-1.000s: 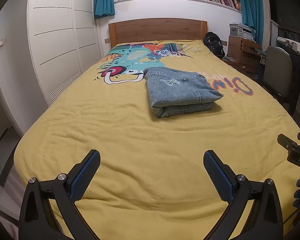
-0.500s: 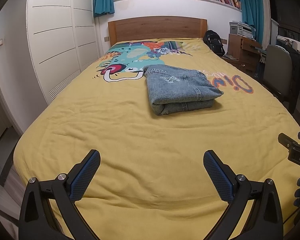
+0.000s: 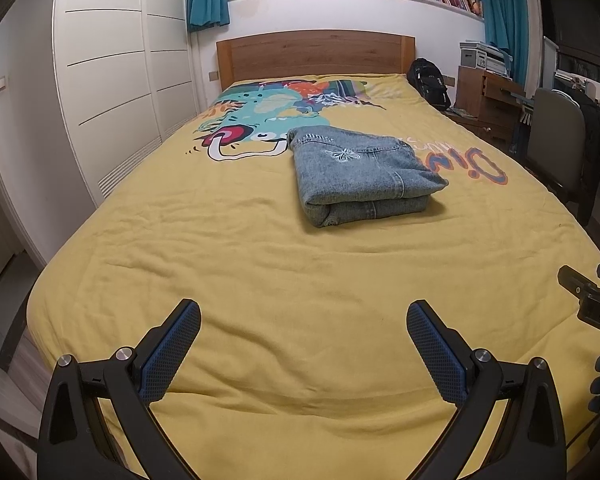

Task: Fold large clothes

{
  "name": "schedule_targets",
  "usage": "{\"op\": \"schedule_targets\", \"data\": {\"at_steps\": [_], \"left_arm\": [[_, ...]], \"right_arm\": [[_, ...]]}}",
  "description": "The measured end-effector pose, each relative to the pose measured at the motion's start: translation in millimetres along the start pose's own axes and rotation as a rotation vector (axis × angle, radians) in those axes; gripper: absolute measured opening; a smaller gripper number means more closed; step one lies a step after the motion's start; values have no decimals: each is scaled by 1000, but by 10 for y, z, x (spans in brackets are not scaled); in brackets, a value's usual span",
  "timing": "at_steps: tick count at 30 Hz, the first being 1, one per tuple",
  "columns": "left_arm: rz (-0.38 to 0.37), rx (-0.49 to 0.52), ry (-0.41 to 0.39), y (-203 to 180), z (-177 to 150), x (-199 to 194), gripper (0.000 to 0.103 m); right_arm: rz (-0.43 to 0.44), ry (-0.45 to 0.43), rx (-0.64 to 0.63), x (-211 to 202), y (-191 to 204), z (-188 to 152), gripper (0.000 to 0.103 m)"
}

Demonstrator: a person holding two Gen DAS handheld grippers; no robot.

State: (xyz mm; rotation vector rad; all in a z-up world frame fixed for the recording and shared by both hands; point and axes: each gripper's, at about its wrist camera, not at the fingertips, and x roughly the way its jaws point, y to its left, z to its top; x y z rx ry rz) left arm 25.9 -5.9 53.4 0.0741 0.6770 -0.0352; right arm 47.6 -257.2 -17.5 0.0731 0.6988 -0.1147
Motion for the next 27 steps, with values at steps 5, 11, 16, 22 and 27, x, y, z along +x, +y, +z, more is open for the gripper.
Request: {"op": "schedule_targets", "data": {"at_steps": [5,11,16,22,27], "left_arm": [[0,-1,3,5,-8,6,102],[-2,-2,6,6,-16,13,102],[-3,-2,9,9,-29,20,102],[-6,1,11,11,-44,22,102],[-9,-2,17,21,-56,31,102]], "right_arm": [[0,1,0,3,-6,-8,103],[-3,8,0,27,-31,-53,103],[-6,12,0,39,-54,-76,103],[-9,16,-1,44,-62,-87,103],[-10,19,-1,48,-78,-97,103]]}}
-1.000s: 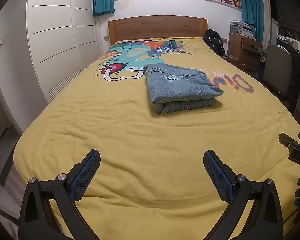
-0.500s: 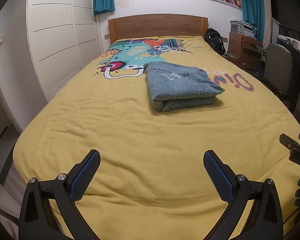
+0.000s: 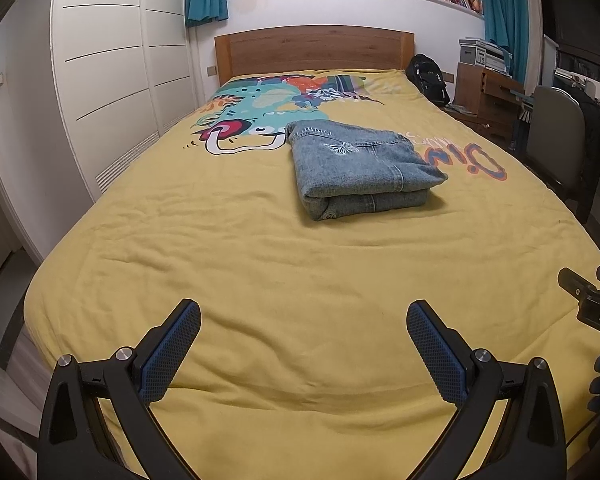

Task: Fold large clothes

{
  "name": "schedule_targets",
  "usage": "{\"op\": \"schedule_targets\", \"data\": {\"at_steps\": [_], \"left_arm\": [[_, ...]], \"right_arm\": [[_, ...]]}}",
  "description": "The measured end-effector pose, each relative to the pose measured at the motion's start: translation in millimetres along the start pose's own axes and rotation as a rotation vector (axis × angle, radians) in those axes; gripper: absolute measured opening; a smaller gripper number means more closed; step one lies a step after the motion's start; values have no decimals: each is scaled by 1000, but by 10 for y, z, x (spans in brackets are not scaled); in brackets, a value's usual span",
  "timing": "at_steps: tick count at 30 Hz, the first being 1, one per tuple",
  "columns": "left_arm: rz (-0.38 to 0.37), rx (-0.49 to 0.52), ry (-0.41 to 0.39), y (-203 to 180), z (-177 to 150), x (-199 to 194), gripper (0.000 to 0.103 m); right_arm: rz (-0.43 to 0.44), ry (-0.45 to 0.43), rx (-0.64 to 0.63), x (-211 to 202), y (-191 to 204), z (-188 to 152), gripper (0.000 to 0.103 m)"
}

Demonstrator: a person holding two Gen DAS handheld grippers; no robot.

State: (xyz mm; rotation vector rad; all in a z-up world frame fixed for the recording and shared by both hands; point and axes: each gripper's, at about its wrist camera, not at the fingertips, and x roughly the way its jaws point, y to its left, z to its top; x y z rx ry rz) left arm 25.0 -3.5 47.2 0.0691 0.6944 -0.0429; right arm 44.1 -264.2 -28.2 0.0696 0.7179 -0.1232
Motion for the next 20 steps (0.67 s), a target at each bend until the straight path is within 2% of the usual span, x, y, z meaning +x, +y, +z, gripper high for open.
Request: {"op": "schedule_targets", "data": {"at_steps": [20], "left_arm": [[0,-1,5,13,-5,6,102]], "right_arm": [[0,6,-5,19,-14,-22,103]]}}
